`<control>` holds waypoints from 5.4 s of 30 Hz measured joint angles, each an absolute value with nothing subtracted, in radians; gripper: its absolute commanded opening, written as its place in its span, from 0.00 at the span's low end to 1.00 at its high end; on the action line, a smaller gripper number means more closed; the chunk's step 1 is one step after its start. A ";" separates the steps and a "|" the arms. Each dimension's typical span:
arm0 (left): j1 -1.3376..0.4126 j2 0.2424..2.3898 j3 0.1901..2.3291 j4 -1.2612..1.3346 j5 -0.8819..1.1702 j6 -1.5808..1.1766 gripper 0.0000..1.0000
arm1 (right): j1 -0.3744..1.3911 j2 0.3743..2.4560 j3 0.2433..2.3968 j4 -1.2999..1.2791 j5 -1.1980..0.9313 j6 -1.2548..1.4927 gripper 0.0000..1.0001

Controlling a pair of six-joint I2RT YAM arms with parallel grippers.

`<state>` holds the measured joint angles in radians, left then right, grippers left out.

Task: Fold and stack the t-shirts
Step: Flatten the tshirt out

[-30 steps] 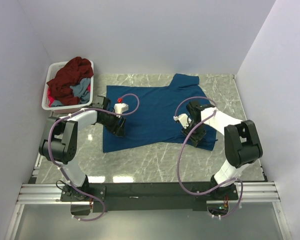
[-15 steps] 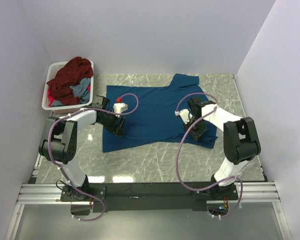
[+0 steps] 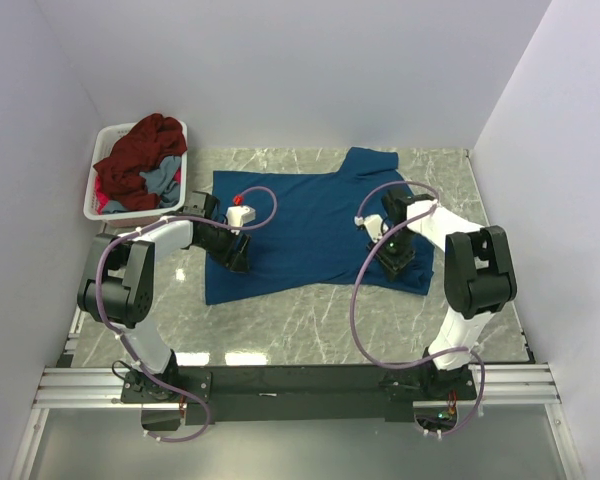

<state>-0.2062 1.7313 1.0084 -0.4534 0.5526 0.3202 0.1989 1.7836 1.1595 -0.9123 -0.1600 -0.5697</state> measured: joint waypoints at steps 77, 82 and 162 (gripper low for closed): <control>-0.163 1.558 0.867 -0.615 0.295 0.479 0.53 | 0.192 1.744 1.036 -0.888 0.035 -0.662 0.38; -0.253 1.504 0.831 -0.751 0.272 0.542 0.55 | 0.138 1.692 1.124 -1.078 -0.078 -0.745 0.43; -0.120 1.826 1.412 -0.604 0.648 -0.022 0.59 | 0.205 2.654 2.140 -0.002 -0.385 1.173 0.00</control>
